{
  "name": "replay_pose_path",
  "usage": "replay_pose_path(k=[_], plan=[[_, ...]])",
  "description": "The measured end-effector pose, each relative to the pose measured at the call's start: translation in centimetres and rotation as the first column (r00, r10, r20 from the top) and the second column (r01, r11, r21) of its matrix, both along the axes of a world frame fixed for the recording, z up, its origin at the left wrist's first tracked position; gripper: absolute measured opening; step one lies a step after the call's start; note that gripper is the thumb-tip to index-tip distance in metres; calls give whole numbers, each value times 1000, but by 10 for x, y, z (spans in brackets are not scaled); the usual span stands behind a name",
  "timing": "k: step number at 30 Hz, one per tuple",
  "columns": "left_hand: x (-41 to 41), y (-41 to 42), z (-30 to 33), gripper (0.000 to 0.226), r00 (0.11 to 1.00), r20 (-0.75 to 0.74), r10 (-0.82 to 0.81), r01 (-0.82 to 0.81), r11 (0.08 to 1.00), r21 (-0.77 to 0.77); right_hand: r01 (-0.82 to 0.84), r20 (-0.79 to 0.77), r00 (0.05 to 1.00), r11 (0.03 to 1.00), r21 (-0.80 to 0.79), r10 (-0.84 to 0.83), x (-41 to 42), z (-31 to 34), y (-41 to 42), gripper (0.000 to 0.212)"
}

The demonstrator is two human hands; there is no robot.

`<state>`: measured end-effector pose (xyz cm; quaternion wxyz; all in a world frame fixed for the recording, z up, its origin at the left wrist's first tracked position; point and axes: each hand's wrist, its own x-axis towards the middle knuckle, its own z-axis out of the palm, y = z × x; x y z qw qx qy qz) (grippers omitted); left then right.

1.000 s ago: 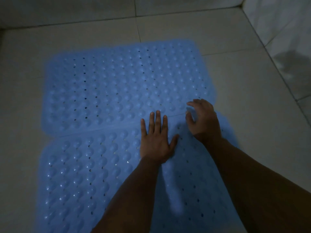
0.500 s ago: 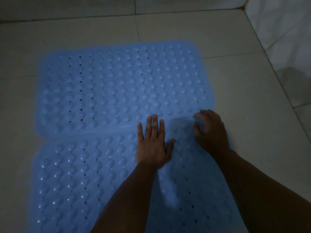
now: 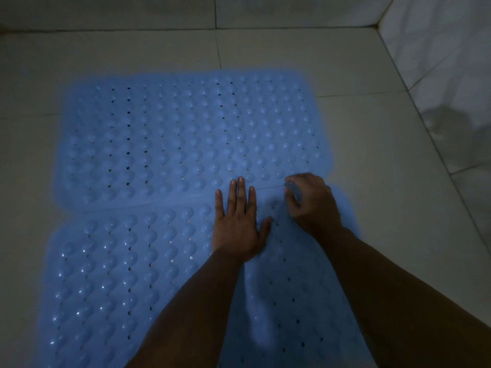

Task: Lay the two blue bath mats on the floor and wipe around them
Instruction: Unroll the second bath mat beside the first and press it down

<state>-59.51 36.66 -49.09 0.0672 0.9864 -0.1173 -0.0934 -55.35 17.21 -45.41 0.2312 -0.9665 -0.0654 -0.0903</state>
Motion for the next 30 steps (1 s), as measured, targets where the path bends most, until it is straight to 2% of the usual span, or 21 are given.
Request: replay_pose_path(k=[2,4,6,7,10,13,16,25,30], plan=[[1,3,1,85,1000,-19,11,-12,998,-63,-1,28,1000,1000,21,1,-2,2,10,27],[3,7,6,81,999,-25,36,-40,974,-222,-18,28,999,1000,21,18,0,4,21,29],[4,12,12,70,995,56,85,-58,923,-380,-56,-62,997,998,-12,55,1,-1,33,39],[4,14,15,65,987,110,113,-59,911,-409,-71,-136,989,997,-41,65,-1,-7,40,48],[7,14,19,58,973,160,165,-100,930,-354,-115,-245,967,977,-180,68,-12,-30,55,69],[16,14,17,56,964,186,188,-127,946,-299,-100,-198,979,942,-321,37,-23,-43,58,74],[27,20,15,54,956,190,221,-158,941,-300,-72,-159,987,939,-336,18,-24,-42,59,75],[38,47,17,56,956,173,237,-206,962,-178,-67,-167,986,947,-315,14,-25,-40,60,77],[41,50,18,54,950,190,249,-215,959,-184,-55,-150,989,953,-297,10,-24,-42,59,76]])
